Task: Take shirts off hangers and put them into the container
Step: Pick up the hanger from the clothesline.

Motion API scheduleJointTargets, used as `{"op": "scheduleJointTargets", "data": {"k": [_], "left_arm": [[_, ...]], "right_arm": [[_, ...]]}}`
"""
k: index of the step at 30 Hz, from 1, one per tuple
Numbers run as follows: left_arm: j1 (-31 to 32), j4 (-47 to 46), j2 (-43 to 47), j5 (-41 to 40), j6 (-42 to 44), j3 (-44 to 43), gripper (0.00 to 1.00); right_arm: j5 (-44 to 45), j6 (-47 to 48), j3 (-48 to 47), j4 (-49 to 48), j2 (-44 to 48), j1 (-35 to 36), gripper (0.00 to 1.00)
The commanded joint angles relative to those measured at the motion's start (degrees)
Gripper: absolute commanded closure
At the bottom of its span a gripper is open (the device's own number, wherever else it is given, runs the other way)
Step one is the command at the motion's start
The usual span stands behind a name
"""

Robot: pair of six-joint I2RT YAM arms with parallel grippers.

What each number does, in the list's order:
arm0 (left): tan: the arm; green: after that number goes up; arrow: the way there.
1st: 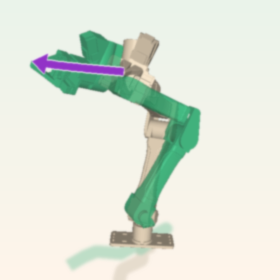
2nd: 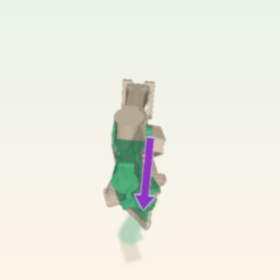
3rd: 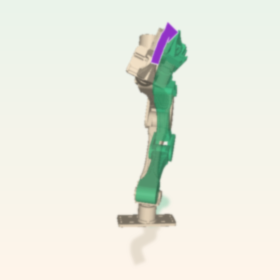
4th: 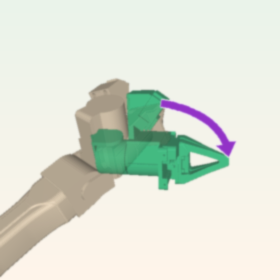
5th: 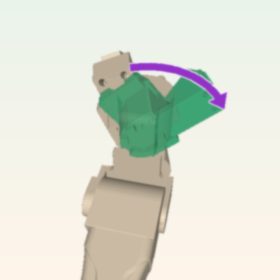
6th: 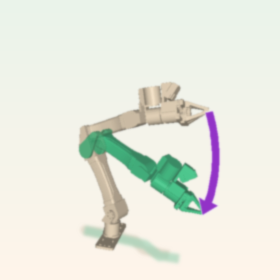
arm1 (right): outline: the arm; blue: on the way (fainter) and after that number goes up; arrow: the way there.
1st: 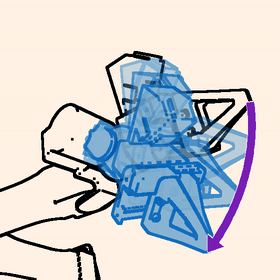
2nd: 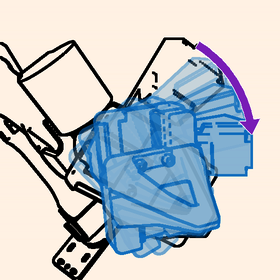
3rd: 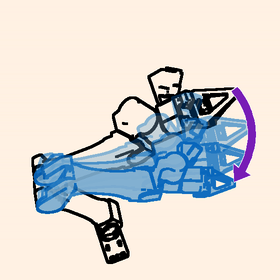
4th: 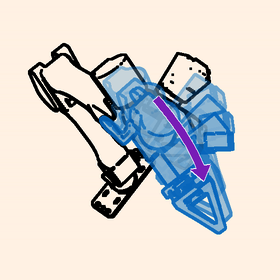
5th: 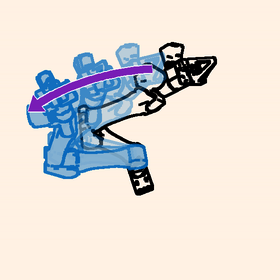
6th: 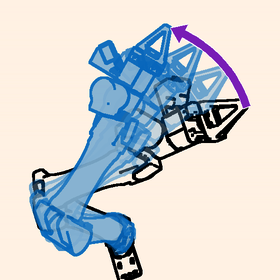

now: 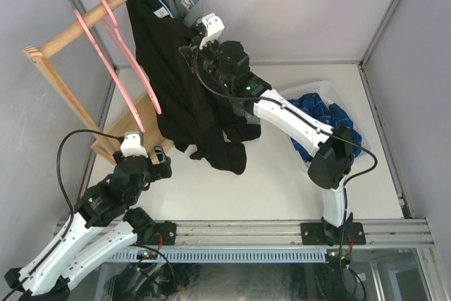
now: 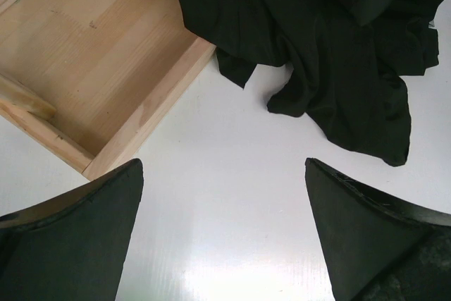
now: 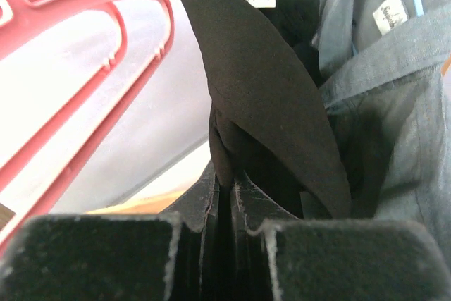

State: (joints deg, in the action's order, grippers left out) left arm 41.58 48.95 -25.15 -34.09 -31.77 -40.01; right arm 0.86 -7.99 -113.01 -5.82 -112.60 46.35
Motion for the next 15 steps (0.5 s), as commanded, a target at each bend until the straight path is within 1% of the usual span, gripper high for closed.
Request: {"op": "scheduleJointTargets", "data": {"k": [1,6,8,12,15], "left_arm": [[-0.5,-1.6,-0.7,0.1,0.8,-2.2,0.0],[-0.4,-1.4,-0.3,-0.3,0.7,-2.2,0.0],[-0.4,-1.5,-0.2,-0.3,0.7,-2.2,0.0],[-0.5,-1.7,-0.4,0.2,0.8,-2.1,0.0],[-0.5,-1.7,-0.8,0.2,0.9,-2.3,0.0]], "right_arm": [[1.4,-0.7,-1.1,-10.6,5.2,1.3,1.0],[6.8,-1.0,2.2,-6.3,9.8,1.7,1.0],[7.4,-0.4,3.3,-4.1,11.9,1.7,1.0],[1.9,2.5,6.5,0.6,16.2,1.6,1.0],[-1.6,1.0,11.1,6.9,20.7,1.4,1.0]]}}
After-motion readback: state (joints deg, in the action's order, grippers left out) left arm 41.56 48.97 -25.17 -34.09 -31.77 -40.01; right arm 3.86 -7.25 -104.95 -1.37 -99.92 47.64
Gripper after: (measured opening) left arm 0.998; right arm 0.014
